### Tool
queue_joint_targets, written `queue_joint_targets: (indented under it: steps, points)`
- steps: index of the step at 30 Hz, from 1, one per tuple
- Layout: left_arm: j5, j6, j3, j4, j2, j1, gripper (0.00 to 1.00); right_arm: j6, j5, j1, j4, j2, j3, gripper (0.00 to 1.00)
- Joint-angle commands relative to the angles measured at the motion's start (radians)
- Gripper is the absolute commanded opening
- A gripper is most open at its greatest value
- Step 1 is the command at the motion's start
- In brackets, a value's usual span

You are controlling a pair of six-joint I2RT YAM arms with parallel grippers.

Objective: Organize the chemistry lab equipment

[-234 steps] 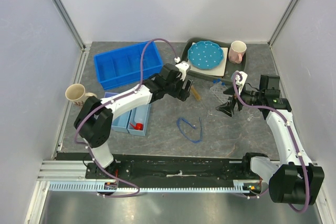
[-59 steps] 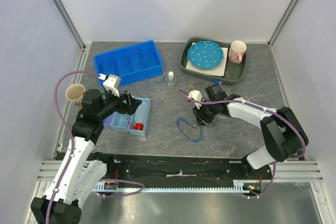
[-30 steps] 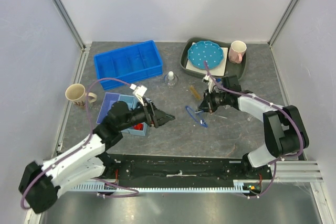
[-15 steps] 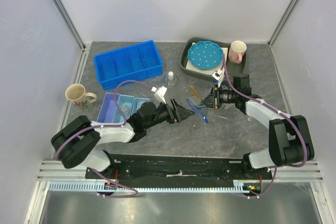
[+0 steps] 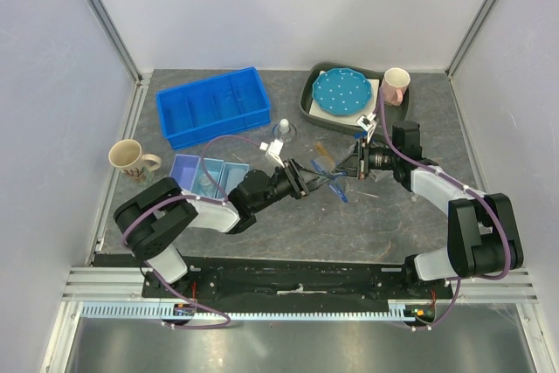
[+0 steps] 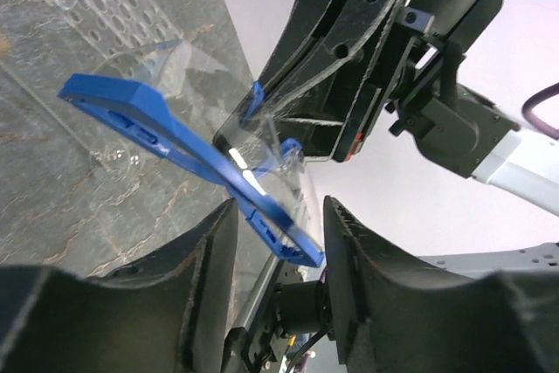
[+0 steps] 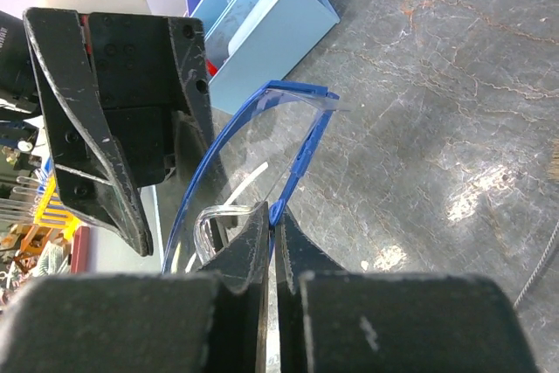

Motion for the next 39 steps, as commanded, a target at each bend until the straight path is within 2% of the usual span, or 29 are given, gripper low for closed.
queue_joint_targets:
  steps: [1, 3, 6, 8, 12, 14, 16, 18, 24, 28, 32, 37, 39]
  points:
    - [-0.030, -0.028, 0.060, 0.074, 0.009, -0.005, 0.47, 0.006, -0.038, -0.006, 0.053, -0.018, -0.008, 0.06]
    - [-0.028, -0.022, 0.072, 0.042, 0.013, -0.004, 0.45, 0.005, -0.037, -0.006, 0.054, -0.019, -0.010, 0.06]
    - [-0.027, -0.024, 0.077, 0.028, 0.018, -0.004, 0.30, 0.003, -0.038, -0.006, 0.053, -0.021, -0.010, 0.06]
    - [-0.027, -0.024, 0.078, 0.028, 0.023, -0.005, 0.26, 0.002, -0.038, -0.008, 0.053, -0.024, -0.010, 0.07]
    - [-0.015, -0.012, 0.078, 0.022, 0.021, -0.004, 0.08, -0.003, -0.044, -0.008, 0.053, -0.026, -0.011, 0.08]
    - [-0.007, -0.008, 0.081, 0.022, 0.018, 0.001, 0.02, -0.006, -0.047, -0.006, 0.051, -0.029, -0.011, 0.10]
    - [0.007, -0.001, 0.081, 0.016, 0.014, 0.004, 0.02, -0.014, -0.052, -0.008, 0.047, -0.032, -0.011, 0.12]
    - [0.030, 0.008, 0.078, 0.007, 0.004, 0.014, 0.02, -0.043, -0.052, -0.006, 0.024, -0.039, -0.008, 0.18]
    - [0.143, 0.038, 0.055, -0.095, -0.089, 0.080, 0.02, -0.213, -0.063, -0.011, -0.143, -0.084, 0.045, 0.47]
    - [0.249, 0.094, 0.066, -0.312, -0.175, 0.131, 0.02, -0.442, -0.081, -0.018, -0.329, -0.128, 0.093, 0.63]
    - [0.339, 0.206, 0.086, -0.507, -0.290, 0.156, 0.02, -0.524, -0.128, -0.040, -0.404, -0.179, 0.102, 0.81]
    - [0.404, 0.318, 0.142, -0.760, -0.405, 0.202, 0.02, -0.569, -0.147, -0.064, -0.444, -0.220, 0.104, 0.83]
    - [0.401, 0.415, 0.185, -0.985, -0.469, 0.222, 0.02, -0.615, -0.101, -0.070, -0.479, -0.242, 0.111, 0.83]
